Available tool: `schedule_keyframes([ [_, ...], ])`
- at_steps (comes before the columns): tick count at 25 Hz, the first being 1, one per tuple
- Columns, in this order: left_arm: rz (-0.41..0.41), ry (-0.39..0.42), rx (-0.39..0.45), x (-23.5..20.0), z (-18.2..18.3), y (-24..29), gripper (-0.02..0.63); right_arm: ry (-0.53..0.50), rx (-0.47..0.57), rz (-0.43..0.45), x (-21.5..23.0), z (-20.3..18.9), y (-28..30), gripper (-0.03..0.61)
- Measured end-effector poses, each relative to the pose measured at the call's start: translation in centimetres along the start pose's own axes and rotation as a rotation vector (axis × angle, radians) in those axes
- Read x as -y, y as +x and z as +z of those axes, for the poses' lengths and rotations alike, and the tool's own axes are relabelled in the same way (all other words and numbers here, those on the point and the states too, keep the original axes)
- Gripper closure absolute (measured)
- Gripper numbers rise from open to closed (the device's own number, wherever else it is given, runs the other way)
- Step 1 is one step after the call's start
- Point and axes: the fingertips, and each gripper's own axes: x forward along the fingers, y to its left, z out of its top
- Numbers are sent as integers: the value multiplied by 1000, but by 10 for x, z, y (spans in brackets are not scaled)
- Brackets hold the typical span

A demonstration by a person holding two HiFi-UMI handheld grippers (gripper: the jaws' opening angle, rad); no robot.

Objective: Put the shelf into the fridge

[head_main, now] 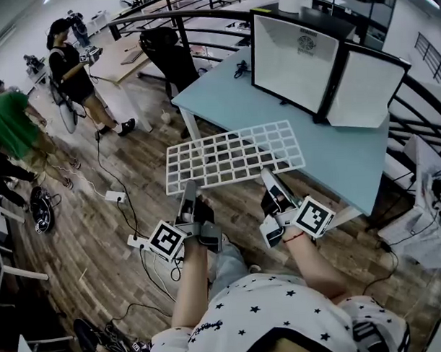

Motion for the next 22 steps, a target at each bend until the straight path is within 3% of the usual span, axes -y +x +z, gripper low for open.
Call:
schedule_keyframes([
  [11, -1, 16, 11, -8, 6, 8, 552, -2, -14, -8, 8, -2, 12, 528],
  [22, -15, 8, -27, -37, 31, 70, 551, -19, 5, -35, 36, 11, 70, 528],
])
